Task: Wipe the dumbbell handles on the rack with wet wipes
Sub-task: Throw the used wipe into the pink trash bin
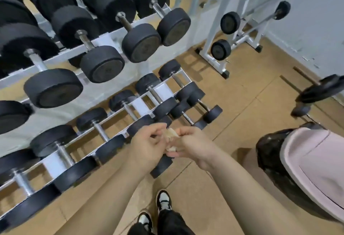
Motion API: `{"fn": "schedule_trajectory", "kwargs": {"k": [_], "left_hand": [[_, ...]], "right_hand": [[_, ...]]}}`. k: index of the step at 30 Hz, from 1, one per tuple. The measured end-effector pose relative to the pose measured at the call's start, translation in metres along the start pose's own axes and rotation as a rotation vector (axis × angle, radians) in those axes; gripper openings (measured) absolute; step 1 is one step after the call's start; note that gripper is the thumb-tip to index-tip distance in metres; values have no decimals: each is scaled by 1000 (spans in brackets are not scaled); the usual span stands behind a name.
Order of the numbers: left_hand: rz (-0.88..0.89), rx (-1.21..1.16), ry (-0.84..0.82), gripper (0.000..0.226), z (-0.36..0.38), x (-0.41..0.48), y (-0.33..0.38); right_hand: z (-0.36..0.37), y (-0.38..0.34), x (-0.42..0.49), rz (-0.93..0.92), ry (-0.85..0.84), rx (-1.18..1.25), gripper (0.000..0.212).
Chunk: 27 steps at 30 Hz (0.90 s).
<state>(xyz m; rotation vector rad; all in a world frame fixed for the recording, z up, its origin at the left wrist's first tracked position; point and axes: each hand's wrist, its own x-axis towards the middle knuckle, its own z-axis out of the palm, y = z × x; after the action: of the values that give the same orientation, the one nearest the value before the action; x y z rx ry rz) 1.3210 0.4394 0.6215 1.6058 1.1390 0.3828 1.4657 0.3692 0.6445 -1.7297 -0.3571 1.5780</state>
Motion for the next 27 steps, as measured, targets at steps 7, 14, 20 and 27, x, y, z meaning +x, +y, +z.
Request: {"fn": "schedule_trajectory", "kwargs": {"k": [7, 14, 20, 27], "left_hand": [[47, 24, -235, 14, 67, -49, 30], [64, 41, -255, 10, 167, -76, 59], [163, 169, -391, 21, 360, -77, 103], [9, 172, -700, 42, 568, -98, 128]], "right_hand": [[-62, 68, -75, 33, 249, 312, 42], [-146, 111, -113, -11, 376, 262, 42], [-321, 169, -134, -74, 452, 453, 38], [-522, 274, -158, 58, 631, 471, 29]]}}
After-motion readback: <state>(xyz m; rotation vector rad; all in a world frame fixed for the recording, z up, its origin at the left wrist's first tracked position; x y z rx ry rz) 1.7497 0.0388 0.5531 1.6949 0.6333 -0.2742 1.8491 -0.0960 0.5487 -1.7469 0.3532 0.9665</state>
